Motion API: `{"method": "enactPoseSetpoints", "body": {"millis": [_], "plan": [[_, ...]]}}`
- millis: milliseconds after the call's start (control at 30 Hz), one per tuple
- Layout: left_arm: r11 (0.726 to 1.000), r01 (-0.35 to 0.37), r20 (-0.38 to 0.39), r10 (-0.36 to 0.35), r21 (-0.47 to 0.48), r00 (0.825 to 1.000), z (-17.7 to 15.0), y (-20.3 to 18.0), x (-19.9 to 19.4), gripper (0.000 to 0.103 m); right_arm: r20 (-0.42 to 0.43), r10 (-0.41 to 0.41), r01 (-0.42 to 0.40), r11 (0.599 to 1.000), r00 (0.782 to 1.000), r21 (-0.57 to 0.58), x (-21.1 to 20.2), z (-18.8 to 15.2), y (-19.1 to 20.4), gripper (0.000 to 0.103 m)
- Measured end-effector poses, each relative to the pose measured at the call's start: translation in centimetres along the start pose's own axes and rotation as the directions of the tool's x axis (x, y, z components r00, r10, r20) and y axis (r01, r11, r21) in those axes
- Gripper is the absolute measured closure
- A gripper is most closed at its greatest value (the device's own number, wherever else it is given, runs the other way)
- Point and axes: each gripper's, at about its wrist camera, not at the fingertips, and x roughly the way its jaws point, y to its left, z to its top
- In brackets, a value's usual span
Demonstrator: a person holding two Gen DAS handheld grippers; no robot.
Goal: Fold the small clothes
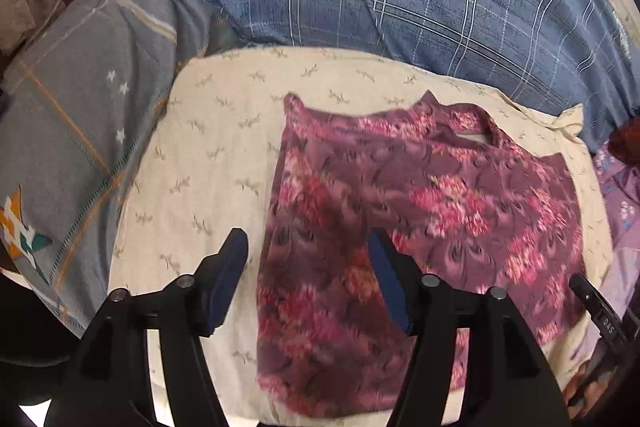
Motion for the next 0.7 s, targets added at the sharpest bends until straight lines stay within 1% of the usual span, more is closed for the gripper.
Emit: {"method": "enactPoseSetpoints", "body": {"millis": [67,133,200,233,267,300,333,400,467,533,567,600,700], "plan": [[0.997,0.051,-0.019,-0.052,-0.057,0.998,-0.4,2.0,0.1,0.036,0.026,0.004,-0.004,1.000,1.000,-0.016,-1.1,-0.2,0.6,0.045],[0.986,0.102,-0.045,-0.109,-0.130,0.993,-1.0,3.9,0.7,0.036,0.057,-0.001,0.004,0.998,0.998,-0.056,-2.1,-0.5,1.6,0.036],[0.963,0.157,-0.075,-0.177,-0.220,0.981,-1.3,6.0,1.8,0.035,0.093,-0.001,0.012,0.994,0.996,-0.113,-3.1,-1.2,3.1,0.033],[0.940,0.195,-0.092,-0.229,-0.280,0.969,-1.4,7.2,2.7,0.035,0.104,0.003,0.011,0.990,0.995,-0.138,-3.3,-1.5,3.8,0.032],[0.925,0.214,-0.101,-0.257,-0.314,0.961,-1.6,7.8,3.2,0.035,0.111,0.008,0.011,0.986,0.994,-0.168,-3.4,-1.9,4.7,0.031],[0.903,0.237,-0.115,-0.295,-0.359,0.949,-1.7,8.5,4.1,0.035,0.119,0.009,0.015,0.980,0.993,-0.199,-3.5,-2.2,5.7,0.031],[0.890,0.252,-0.118,-0.316,-0.380,0.941,-1.8,8.9,4.5,0.035,0.126,0.008,0.021,0.974,0.992,-0.225,-3.4,-2.4,6.6,0.031],[0.867,0.290,-0.114,-0.362,-0.405,0.925,-1.7,9.1,5.3,0.035,0.148,0.005,0.035,0.962,0.989,-0.270,-3.0,-2.5,8.4,0.031],[0.856,0.320,-0.109,-0.393,-0.407,0.913,-1.4,8.7,5.8,0.035,0.162,0.009,0.040,0.955,0.987,-0.295,-2.4,-2.1,9.7,0.031],[0.850,0.337,-0.112,-0.412,-0.405,0.904,-1.0,8.2,6.5,0.035,0.167,0.012,0.038,0.954,0.986,-0.298,-1.4,-1.4,10.8,0.031],[0.847,0.345,-0.115,-0.422,-0.405,0.899,-0.9,8.1,6.8,0.035,0.165,0.028,0.023,0.955,0.986,-0.295,-0.7,-1.0,11.3,0.031],[0.842,0.357,-0.118,-0.435,-0.405,0.893,-0.7,7.8,7.3,0.035,0.168,0.030,0.021,0.956,0.985,-0.292,-0.3,-0.8,11.6,0.031],[0.835,0.378,-0.121,-0.457,-0.399,0.881,-0.4,7.4,8.4,0.035,0.182,0.017,0.038,0.955,0.983,-0.293,1.8,-0.4,12.2,0.031]]}}
